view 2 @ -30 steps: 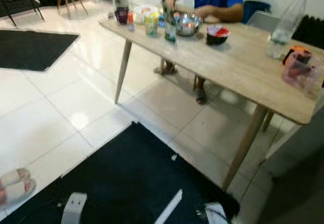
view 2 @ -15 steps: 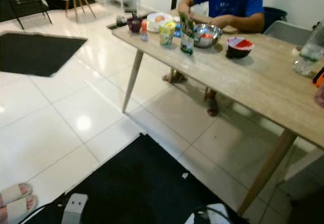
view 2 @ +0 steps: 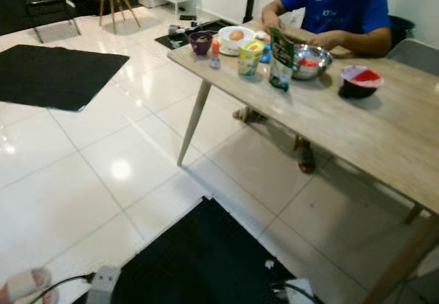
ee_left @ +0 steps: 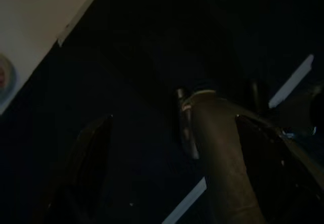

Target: Restocking fridge

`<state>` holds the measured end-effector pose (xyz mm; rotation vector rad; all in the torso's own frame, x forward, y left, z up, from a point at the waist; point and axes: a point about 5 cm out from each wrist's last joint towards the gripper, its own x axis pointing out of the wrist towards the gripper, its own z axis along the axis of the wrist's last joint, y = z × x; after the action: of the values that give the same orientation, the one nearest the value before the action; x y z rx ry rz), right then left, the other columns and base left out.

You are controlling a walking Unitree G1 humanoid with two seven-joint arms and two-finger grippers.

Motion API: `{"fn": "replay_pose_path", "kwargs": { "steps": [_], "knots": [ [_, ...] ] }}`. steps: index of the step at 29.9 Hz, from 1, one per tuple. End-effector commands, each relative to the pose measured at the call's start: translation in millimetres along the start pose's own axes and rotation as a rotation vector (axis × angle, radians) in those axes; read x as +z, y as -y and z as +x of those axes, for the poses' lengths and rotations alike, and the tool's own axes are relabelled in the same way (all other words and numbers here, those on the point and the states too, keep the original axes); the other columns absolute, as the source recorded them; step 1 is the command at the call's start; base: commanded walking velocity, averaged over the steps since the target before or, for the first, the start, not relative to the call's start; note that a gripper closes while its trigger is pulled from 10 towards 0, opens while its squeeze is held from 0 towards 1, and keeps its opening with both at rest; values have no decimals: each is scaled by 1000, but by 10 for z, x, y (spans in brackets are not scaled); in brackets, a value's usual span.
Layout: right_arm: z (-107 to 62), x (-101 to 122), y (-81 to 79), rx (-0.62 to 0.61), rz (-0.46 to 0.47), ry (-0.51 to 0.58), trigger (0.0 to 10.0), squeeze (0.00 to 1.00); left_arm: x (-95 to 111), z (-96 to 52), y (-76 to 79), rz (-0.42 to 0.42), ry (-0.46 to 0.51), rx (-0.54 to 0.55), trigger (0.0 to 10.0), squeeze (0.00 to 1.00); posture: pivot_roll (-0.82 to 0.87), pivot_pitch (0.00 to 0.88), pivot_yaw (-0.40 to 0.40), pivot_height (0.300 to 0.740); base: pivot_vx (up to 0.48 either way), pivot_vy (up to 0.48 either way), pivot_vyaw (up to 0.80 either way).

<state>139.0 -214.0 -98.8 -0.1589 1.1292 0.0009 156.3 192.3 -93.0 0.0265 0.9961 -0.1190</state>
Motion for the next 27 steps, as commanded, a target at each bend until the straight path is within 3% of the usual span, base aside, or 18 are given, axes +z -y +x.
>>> {"fn": "replay_pose_path", "kwargs": {
  "steps": [1, 27],
  "knots": [
    [-14, -59, 89, -23, -6, -25, 10000, 0, -18, 4, 32, -1, -8, -8, 10000, 0, -16, 62, 13, 740, 326, 0, -800],
    [-13, -58, 79, -21, 1, -28, 10000, 0, -28, 2, 32, 1, -11, -7, 10000, 0, -16, 63, 16, 740, 329, 0, -800]
  ]
}}
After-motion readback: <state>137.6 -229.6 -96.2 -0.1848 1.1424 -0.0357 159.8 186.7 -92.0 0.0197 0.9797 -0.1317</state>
